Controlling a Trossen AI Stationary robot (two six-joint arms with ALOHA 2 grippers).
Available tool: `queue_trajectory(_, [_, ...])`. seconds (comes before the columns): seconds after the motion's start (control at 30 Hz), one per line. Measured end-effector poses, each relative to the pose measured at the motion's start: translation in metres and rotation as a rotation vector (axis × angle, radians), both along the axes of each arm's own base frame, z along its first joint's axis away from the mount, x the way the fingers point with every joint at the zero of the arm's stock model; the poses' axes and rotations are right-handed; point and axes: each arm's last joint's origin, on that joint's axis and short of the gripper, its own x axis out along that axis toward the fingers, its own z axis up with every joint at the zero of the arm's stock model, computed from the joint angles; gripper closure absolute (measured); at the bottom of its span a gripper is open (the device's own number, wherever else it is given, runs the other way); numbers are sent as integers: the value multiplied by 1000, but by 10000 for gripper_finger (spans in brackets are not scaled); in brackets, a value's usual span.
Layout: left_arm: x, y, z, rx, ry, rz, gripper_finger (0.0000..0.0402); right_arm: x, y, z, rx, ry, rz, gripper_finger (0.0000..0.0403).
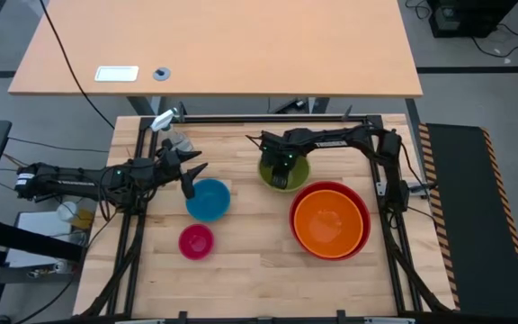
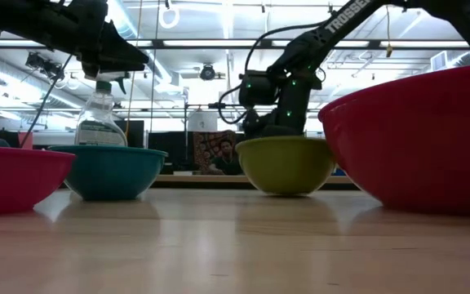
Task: Nest bowls inside each other
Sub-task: Stack the green bowl on top of the orange bowl
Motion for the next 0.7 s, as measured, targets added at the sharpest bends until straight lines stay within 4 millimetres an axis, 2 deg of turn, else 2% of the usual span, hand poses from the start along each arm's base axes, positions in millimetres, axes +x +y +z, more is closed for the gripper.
queue_trajectory(0.07, [0, 0, 0, -1, 3, -2, 193, -2, 1, 13, -3, -5, -4, 288])
queue_trajectory(0.23, [0, 0, -1, -1, 5, -2, 193, -11, 2, 72, -98, -137, -8, 288])
queue_trajectory(0.37, [0, 0, -1, -1, 5, -2, 193, -27, -7, 91, -189, -120, -2, 285])
queue_trajectory(0.47, [0, 0, -1, -1, 5, -2, 193, -41, -24, 96, -194, -91, -22, 268])
queue_trajectory(0.7, [0, 0, -1, -3, 4, -1, 193, -56, -53, 80, -88, -34, -117, 195])
